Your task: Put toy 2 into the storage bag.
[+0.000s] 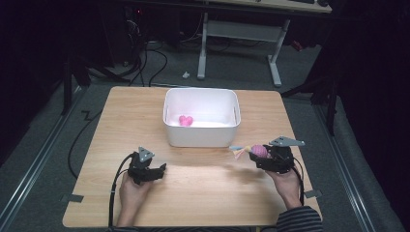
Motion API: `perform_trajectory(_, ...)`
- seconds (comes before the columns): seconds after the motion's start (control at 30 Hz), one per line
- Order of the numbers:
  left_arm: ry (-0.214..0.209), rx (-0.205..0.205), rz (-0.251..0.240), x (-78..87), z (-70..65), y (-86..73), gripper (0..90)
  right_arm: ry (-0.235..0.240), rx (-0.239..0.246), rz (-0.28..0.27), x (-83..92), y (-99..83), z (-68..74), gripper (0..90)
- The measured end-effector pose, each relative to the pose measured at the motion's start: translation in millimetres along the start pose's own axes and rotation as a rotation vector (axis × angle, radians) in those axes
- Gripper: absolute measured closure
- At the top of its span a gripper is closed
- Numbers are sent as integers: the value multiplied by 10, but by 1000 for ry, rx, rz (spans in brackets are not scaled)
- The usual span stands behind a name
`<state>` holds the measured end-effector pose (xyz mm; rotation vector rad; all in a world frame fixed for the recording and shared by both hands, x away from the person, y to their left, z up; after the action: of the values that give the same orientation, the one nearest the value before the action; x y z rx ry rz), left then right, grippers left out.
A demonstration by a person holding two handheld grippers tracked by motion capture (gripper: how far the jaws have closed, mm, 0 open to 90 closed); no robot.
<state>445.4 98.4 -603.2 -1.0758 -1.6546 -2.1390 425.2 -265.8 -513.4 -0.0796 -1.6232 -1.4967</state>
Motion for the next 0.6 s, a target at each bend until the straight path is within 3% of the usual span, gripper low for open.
perform_trajectory(0.27, 0, 1, 0, 0, 0, 0, 251, 25, 15, -30, 137, 192, 74, 338)
perform_trajectory(0.6, 0, 0, 0, 0, 0, 0, 251, 63, 52, -65, 276, 555, 162, 338)
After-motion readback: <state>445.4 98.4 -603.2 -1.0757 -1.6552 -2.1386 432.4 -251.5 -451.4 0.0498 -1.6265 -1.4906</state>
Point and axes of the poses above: each handheld gripper's, and its own axes: x roughly backward along the jaws, y roughly out of its top, z roughly to its left, the point moved 10 cm from there along -x, roughly forward along the jaws, and after that the axes turned 9 degrees about y, right-handed, at the moved point
